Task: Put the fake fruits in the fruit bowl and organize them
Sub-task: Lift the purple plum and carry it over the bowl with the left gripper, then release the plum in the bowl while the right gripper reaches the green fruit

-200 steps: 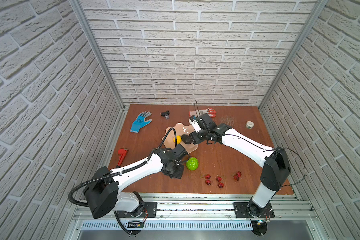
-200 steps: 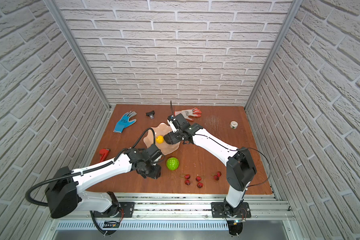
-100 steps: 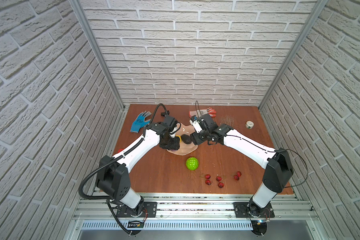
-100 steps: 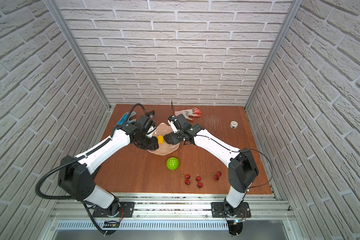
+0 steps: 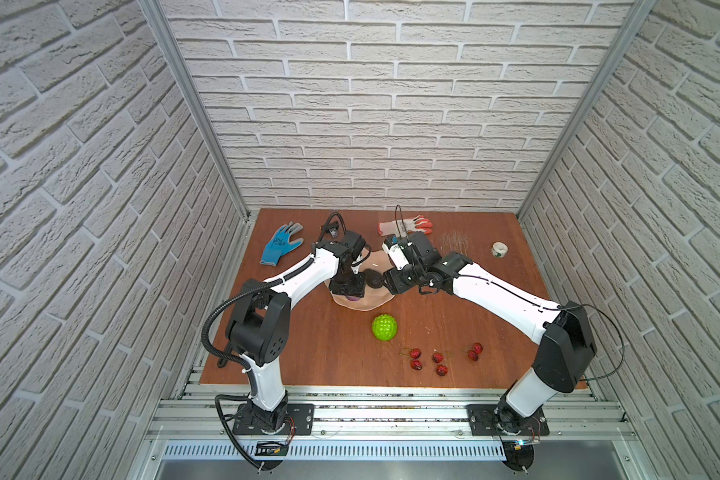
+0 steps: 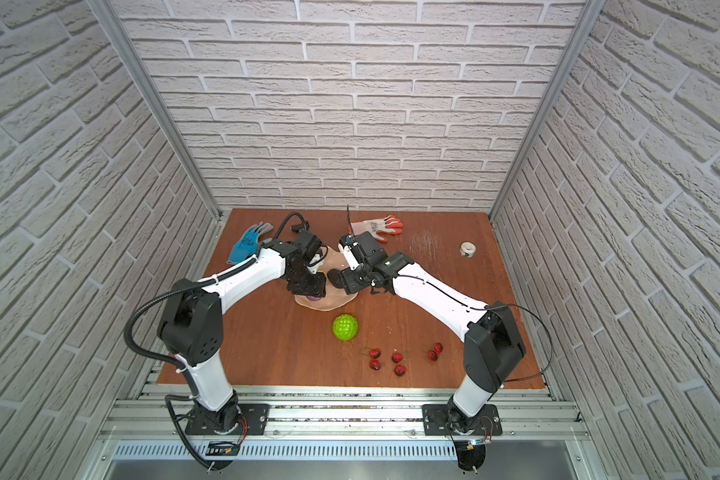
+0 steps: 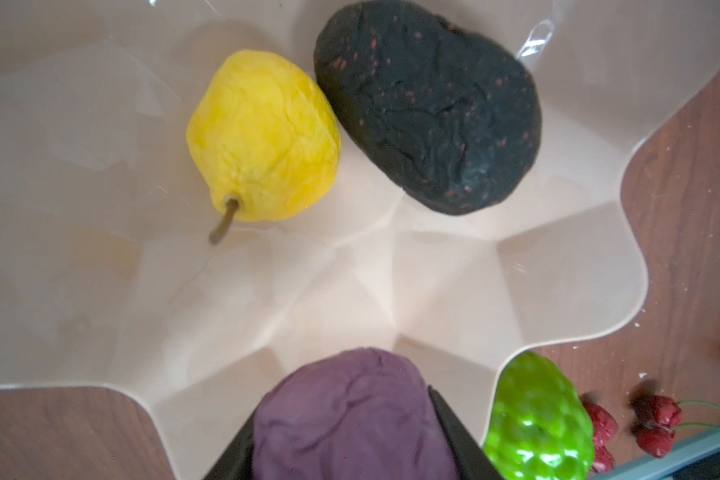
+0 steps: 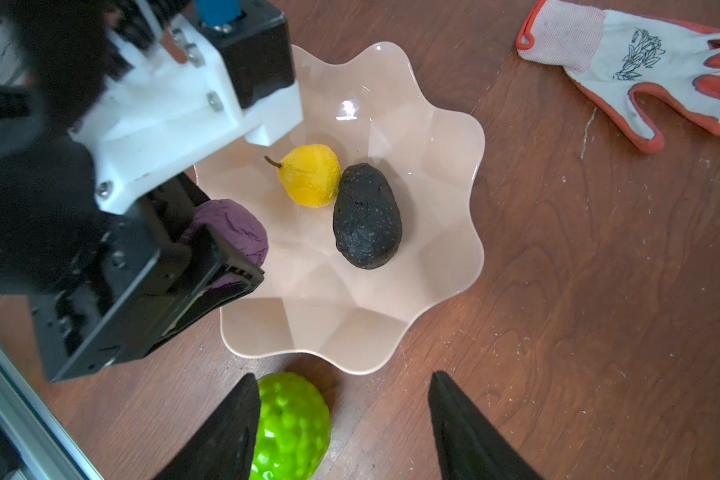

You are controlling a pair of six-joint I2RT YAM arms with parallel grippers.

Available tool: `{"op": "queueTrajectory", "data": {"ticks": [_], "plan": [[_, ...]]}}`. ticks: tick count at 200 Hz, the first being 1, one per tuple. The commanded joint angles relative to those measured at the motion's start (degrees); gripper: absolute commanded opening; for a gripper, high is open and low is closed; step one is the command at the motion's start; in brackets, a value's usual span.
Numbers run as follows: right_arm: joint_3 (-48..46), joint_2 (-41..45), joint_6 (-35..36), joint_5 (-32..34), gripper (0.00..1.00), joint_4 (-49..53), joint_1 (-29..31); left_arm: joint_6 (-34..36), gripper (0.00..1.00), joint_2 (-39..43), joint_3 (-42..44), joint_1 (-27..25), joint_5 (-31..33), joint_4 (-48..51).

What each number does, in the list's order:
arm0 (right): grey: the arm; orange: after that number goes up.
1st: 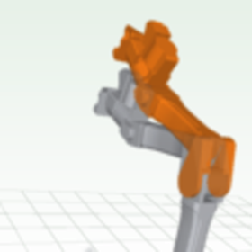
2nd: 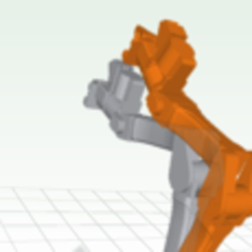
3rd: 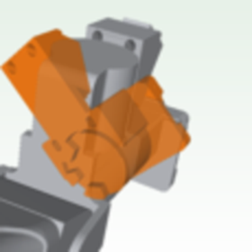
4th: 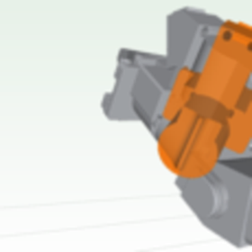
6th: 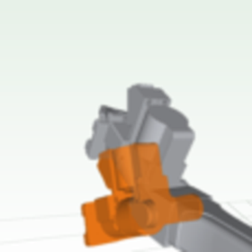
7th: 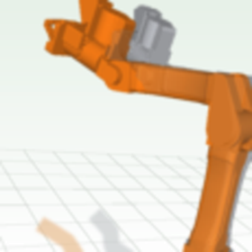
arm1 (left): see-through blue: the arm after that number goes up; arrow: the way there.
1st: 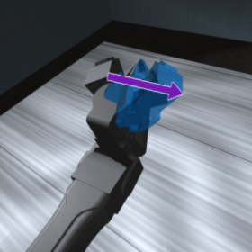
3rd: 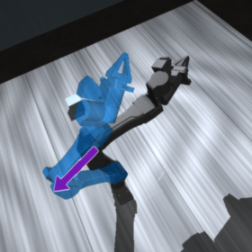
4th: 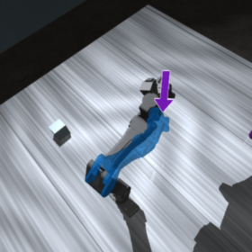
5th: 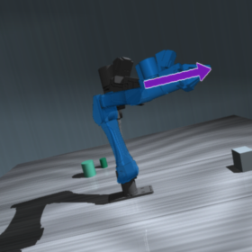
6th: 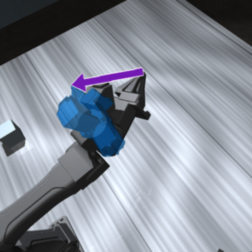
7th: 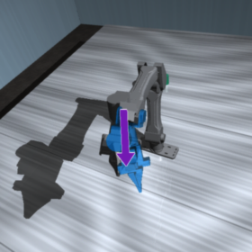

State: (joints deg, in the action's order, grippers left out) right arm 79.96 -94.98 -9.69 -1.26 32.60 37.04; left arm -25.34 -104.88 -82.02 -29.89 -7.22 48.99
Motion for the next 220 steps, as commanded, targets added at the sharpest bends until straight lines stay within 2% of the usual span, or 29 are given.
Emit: {"op": "queueTrajectory", "data": {"ticks": [1,133,220], "plan": [[0.01,1.19,-0.34,-0.53,0.67,-1.43,0.40,1.15,0.37,-2.22,-2.47,0.53,1.53,-1.35],[-0.52,2.25,1.46,1.17,0.67,1.42,0.40,2.44,0.40,-10.20,-4.42,1.83,3.96,-4.77],[-0.90,2.52,1.54,0.93,0.67,2.69,0.43,3.87,0.53,-11.66,-3.94,2.34,6.31,-6.91]]}}
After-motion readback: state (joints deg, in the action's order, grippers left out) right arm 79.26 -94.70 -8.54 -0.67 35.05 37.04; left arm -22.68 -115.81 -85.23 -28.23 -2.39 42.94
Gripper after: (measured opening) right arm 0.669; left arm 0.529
